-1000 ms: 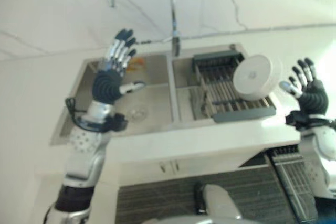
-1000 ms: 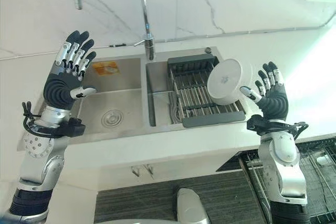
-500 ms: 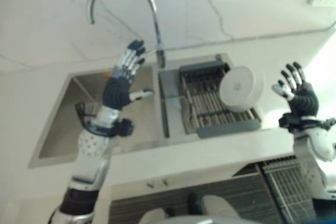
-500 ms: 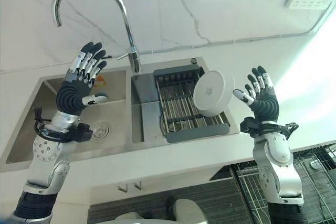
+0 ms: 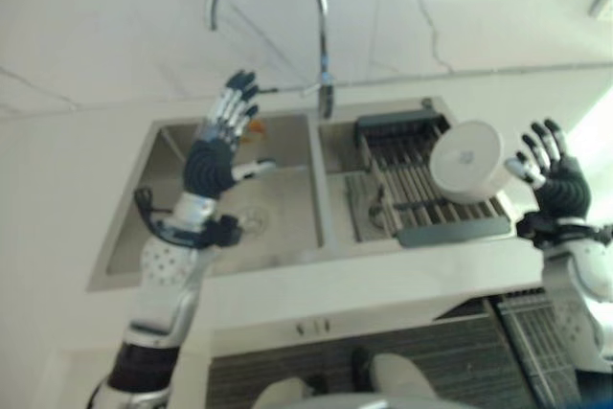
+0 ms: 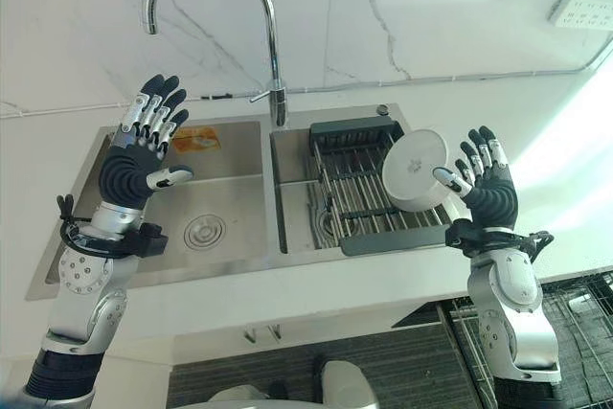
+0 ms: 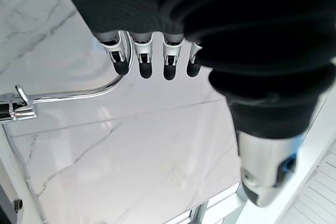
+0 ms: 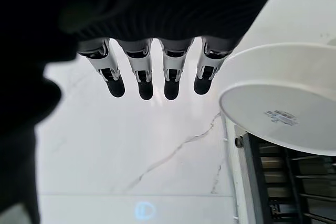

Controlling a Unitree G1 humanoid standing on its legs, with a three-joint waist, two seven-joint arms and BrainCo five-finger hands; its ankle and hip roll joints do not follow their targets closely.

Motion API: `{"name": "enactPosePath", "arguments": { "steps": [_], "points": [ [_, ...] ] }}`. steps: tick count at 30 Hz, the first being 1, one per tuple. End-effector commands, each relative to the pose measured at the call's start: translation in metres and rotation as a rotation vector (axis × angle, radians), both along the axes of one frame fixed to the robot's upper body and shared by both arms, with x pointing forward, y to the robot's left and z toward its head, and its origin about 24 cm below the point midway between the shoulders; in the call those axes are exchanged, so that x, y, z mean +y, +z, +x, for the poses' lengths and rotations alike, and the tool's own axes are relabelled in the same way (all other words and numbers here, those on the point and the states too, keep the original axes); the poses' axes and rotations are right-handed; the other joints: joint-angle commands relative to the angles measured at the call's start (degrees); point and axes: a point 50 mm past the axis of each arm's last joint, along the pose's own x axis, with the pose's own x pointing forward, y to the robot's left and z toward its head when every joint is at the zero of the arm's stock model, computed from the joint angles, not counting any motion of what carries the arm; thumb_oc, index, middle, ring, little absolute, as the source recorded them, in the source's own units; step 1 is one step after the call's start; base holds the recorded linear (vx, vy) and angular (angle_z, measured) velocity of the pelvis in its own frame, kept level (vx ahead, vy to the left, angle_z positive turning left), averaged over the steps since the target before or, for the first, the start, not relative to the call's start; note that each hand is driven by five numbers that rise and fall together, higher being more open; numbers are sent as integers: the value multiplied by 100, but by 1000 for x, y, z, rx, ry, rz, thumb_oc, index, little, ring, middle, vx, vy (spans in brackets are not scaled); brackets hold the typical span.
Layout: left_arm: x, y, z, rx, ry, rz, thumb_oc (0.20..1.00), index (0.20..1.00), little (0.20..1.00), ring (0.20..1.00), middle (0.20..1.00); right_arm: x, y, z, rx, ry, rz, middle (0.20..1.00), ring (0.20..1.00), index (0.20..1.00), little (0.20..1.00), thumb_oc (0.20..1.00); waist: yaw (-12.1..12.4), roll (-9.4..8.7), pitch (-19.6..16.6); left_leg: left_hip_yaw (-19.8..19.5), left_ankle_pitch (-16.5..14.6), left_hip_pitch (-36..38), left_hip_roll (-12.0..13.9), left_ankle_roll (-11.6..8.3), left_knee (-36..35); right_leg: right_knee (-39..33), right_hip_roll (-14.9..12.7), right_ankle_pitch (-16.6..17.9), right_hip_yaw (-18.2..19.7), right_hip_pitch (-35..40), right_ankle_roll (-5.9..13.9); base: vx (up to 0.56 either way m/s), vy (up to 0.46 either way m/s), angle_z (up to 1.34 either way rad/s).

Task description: Place the dishes in the dishwasher.

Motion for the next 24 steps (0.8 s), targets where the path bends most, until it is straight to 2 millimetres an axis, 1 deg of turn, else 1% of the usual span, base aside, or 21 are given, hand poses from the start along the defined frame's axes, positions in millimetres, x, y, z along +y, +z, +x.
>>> {"name": "enactPosePath", "arguments": {
  "steps": [1,2,4,5,6,7,8,9,11,12,13,14,17,20,24],
  "points": [
    [-5,16,-10,-113,-17,54,1000,1000,1000,1000,1000,7,32,2,-155,70,-19,1000,1000,1000,1000,1000,159,-1,-53,-390,-246,28,447,-416,50,-31,-152,541,-106,194,782,-22,13,-21],
    [-4,16,-10,-116,-12,62,1000,1000,1000,1000,1000,7,31,1,-154,82,-24,1000,1000,1000,1000,1000,176,-16,-26,-406,-243,24,470,-414,50,-31,-201,610,-111,214,815,-23,-100,-24],
    [0,18,-8,-118,1,62,1000,1000,1000,1000,1000,9,27,1,-139,118,-26,1000,1000,1000,1000,1000,262,-113,10,-476,-276,16,487,-454,50,-31,-613,622,-110,142,891,-9,-230,-29],
    [0,20,-7,-117,0,57,1000,1000,1000,1000,1000,10,26,2,-145,120,-21,1000,1000,1000,1000,1000,256,-156,14,-573,-328,30,479,-480,50,-31,-827,653,123,36,956,34,-343,-35],
    [-1,21,-4,-115,0,54,1000,1000,1000,1000,1000,14,25,3,-158,125,-16,1000,1000,1000,1000,1000,217,-159,7,-667,-384,51,488,-494,50,-31,-926,712,416,-71,1003,48,-333,-23],
    [-2,22,-3,-115,-1,58,1000,1000,1000,1000,1000,17,26,5,-167,130,0,1000,1000,1000,1000,1000,193,-150,-1,-683,-411,60,501,-489,50,-31,-915,680,539,-119,1022,44,-244,4],
    [-4,23,-2,-115,-2,60,1000,1000,1000,1000,1000,19,28,7,-170,145,22,1000,1000,1000,1000,1000,202,-128,-17,-681,-408,57,527,-494,50,-31,-884,476,552,-128,1011,31,-218,22],
    [-6,22,-1,-113,0,53,1000,1000,1000,1000,1000,23,30,10,-173,148,28,1000,1000,1000,1000,1000,255,-116,-55,-663,-413,34,560,-515,50,-31,-904,252,464,-131,1001,20,-234,25],
    [-4,21,-2,-110,7,32,1000,1000,1000,1000,1000,25,33,13,-174,156,4,1000,1000,1000,1000,1000,322,-117,-107,-537,-383,-8,663,-562,50,-31,-931,75,328,-86,1013,13,-251,31],
    [-2,20,-3,-103,7,18,1000,1000,1000,1000,1000,27,33,13,-170,184,-4,1000,1000,1000,1000,1000,323,-119,-136,-397,-363,-13,768,-591,50,-31,-917,-6,284,-45,987,13,-179,32],
    [-1,20,-3,-103,7,16,1000,1000,1000,1000,1000,27,34,13,-170,186,-5,1000,1000,1000,1000,1000,322,-116,-141,-387,-362,-12,779,-597,50,-31,-912,-14,279,-41,981,14,-208,16],
    [0,19,-4,-96,4,10,1000,1000,1000,1000,1000,27,36,12,-185,194,-14,1000,1000,1000,1000,1000,339,-114,-169,-274,-342,-19,871,-629,50,-31,-915,-84,185,14,943,8,-167,7],
    [1,16,-4,-81,8,7,1000,1000,1000,1000,1000,27,47,11,-282,198,22,1000,1000,1000,1000,1000,320,-54,-203,-121,-288,-8,1018,-689,50,-31,-866,-180,118,85,858,11,-165,-6],
    [4,15,-4,-78,10,1,1000,1000,1000,1000,1000,29,49,11,-301,190,40,1000,1000,1000,1000,1000,304,1,-213,-77,-249,11,1096,-730,50,-31,-806,-234,120,133,809,13,-107,-15],
    [5,14,-4,-73,17,4,1000,1000,1000,1000,1000,29,46,13,-287,203,51,1000,1000,1000,1000,1000,282,74,-277,-70,-197,30,1164,-798,50,-31,-751,-293,104,203,760,11,-65,-3]
  ]
}}
